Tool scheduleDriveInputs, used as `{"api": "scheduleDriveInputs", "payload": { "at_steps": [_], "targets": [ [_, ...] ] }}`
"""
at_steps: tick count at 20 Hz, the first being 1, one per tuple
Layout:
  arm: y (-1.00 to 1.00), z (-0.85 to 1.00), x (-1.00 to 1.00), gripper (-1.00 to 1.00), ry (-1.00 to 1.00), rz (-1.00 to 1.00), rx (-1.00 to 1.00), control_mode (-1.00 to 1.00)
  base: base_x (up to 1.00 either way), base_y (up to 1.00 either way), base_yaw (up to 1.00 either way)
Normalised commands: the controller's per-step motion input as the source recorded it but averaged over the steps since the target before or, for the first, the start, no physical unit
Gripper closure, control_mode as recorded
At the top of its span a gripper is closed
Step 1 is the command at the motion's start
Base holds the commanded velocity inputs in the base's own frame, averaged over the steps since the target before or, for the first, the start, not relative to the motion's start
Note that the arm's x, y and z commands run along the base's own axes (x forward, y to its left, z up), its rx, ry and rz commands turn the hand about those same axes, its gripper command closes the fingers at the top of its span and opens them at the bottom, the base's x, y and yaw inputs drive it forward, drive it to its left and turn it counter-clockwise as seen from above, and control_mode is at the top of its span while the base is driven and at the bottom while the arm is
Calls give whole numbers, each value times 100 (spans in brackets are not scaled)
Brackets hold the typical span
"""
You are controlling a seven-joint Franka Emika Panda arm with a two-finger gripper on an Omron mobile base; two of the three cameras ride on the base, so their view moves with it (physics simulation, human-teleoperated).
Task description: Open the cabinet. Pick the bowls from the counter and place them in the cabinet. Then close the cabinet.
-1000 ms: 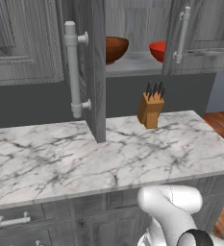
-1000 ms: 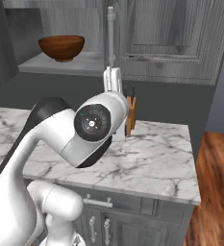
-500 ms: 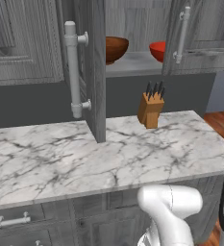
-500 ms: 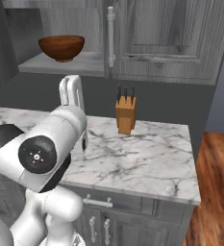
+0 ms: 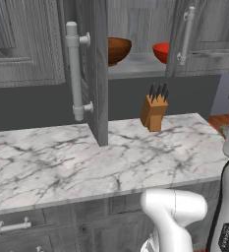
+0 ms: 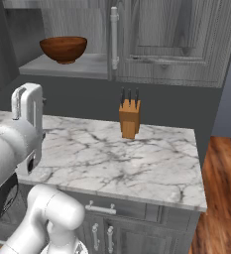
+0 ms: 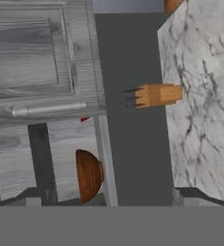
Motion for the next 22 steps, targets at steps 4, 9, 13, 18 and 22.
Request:
{"api": "scheduleDriveInputs", "payload": {
  "at_steps": [4, 9, 13, 18, 22],
  "targets": [
    [96, -20, -73, -100, -3, -6, 13, -100, 0, 0, 0],
    [100, -46, -45, -100, -24, -10, 11, -100, 0, 0, 0],
    [100, -14, -10, -100, -26, -17, 3, -100, 0, 0, 0],
    [100, 1, -3, -100, -16, -19, 0, -100, 0, 0, 0],
    [100, -1, 0, -100, -14, -19, 0, -100, 0, 0, 0]
  ]
}}
